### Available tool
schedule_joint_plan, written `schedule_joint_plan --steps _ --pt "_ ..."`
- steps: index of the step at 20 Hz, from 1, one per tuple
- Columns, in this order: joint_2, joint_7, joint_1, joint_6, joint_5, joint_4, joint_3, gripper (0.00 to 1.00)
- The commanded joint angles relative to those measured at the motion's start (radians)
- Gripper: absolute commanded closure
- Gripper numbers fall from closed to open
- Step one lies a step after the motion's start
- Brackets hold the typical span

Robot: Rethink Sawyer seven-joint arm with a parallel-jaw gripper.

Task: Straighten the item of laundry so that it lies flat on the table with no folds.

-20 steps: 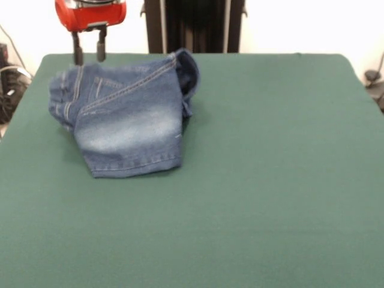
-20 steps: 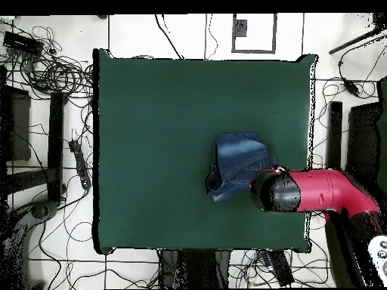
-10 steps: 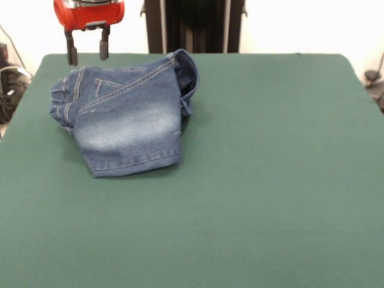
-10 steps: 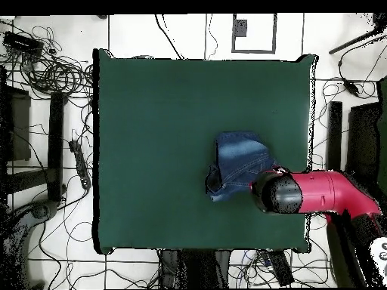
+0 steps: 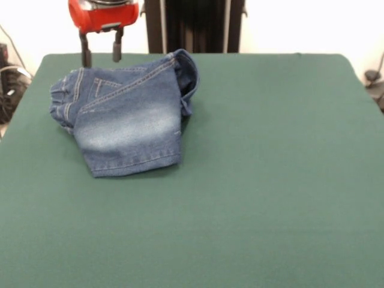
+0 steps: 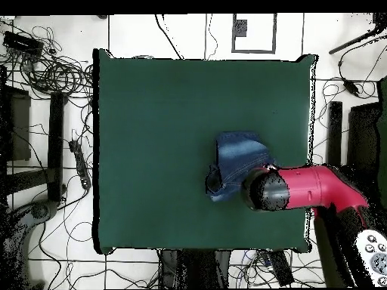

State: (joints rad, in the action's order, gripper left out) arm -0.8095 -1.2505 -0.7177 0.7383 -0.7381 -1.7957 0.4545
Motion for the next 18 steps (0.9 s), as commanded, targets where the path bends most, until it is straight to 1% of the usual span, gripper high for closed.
schedule_joint_plan --steps 1,5,10,14,18 --pt "0.023 0.025 0.105 -0.023 -0.035 -0.032 0.062 0.00" --pt "0.026 -0.025 0.146 -0.040 -0.040 -0.029 0.036 0.00" --pt "0.028 -0.070 0.184 -0.041 -0.021 -0.022 0.011 0.00" --pt "0.030 -0.083 0.180 -0.069 -0.018 -0.034 -0.007 0.00" --pt "0.046 -0.120 0.192 -0.100 -0.020 -0.033 -0.026 0.00"
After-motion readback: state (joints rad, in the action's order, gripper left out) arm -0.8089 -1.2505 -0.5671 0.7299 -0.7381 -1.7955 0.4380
